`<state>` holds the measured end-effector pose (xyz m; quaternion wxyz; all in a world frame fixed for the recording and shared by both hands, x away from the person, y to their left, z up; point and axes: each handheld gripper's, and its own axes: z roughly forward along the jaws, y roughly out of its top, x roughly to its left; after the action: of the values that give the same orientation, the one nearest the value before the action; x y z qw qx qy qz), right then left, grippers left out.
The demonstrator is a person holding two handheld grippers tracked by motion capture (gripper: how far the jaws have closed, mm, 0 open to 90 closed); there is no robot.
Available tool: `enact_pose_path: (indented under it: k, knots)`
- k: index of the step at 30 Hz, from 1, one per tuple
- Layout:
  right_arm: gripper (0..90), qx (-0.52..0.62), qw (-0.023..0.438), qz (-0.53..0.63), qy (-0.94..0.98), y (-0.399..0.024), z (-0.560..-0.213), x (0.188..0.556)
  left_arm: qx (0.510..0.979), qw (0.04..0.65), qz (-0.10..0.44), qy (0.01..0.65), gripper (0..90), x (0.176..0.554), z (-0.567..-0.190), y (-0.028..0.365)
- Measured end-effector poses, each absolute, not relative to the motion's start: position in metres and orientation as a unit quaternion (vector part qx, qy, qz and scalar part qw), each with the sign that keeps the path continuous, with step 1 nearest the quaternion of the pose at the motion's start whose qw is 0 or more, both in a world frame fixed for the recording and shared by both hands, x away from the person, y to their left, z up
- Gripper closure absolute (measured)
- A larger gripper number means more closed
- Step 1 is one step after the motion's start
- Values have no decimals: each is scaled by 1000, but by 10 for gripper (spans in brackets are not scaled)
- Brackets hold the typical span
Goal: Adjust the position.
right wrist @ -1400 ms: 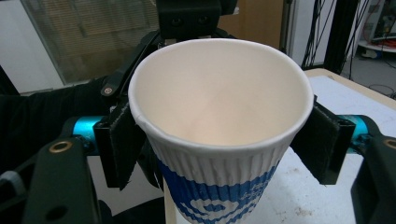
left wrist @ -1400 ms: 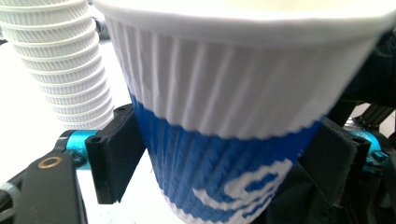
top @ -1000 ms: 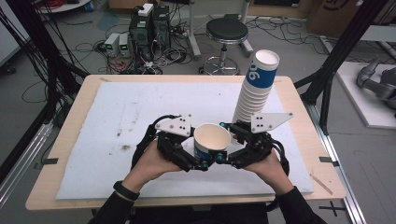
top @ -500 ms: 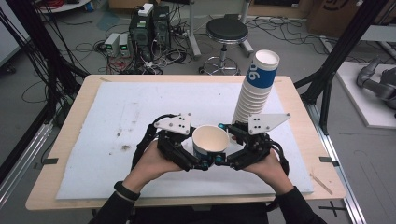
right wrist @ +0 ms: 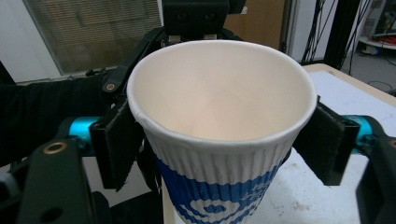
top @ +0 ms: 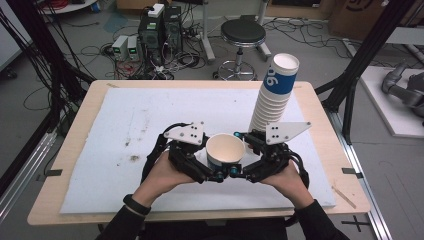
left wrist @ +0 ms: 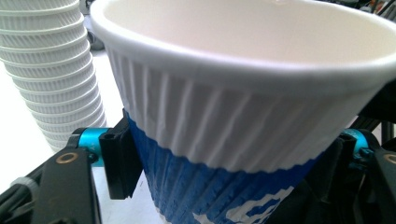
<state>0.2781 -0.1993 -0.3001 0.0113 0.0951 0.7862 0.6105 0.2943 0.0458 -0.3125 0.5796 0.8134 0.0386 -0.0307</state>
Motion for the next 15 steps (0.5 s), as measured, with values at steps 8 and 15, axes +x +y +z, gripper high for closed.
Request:
enact_pose_path:
  k: [8, 15]
  knots:
    - [162, 104, 7, 623, 775, -202, -299, 279, 811, 583, -22, 41, 254, 296, -311, 52]
    - [135, 110, 12, 624, 774, -206, -299, 281, 810, 584, -1, 51, 254, 297, -307, 67]
